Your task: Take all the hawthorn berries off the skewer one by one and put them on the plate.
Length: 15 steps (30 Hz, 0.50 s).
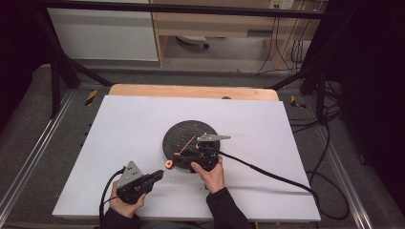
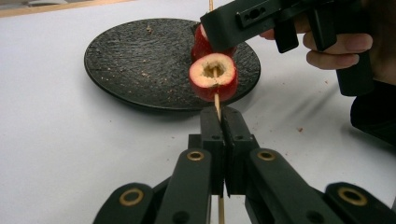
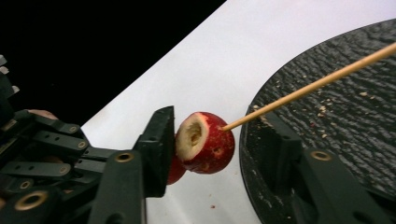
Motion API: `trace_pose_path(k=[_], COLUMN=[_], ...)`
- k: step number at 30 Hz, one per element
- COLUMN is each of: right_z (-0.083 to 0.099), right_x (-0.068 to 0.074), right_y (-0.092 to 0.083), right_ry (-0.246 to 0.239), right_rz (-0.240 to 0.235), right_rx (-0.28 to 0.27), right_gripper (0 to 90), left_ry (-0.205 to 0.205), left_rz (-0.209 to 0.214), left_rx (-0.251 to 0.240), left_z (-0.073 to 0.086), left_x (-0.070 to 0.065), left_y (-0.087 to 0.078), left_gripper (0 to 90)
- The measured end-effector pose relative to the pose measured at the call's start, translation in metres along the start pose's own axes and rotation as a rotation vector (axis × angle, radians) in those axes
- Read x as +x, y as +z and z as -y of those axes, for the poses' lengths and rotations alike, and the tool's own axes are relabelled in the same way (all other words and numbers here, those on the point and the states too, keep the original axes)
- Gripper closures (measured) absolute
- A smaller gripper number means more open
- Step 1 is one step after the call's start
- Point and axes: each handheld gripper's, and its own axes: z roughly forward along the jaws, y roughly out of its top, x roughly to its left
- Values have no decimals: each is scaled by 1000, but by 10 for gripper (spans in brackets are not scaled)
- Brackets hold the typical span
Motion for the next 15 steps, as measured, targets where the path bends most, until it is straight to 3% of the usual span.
trace_pose_path(k=[7, 15], right_z=[-2, -6], right_x=[1, 1], right_y=[-2, -5], right_ry=[26, 45], right_rz=[-32, -30], right_rx=[2, -16], right_gripper=[620, 628], left_ry=[1, 9], left_rz=[1, -7], left_rx=[-4, -18], left_z=[0, -2], left_x=[0, -1], left_y=[0, -2], left_gripper=[884, 885])
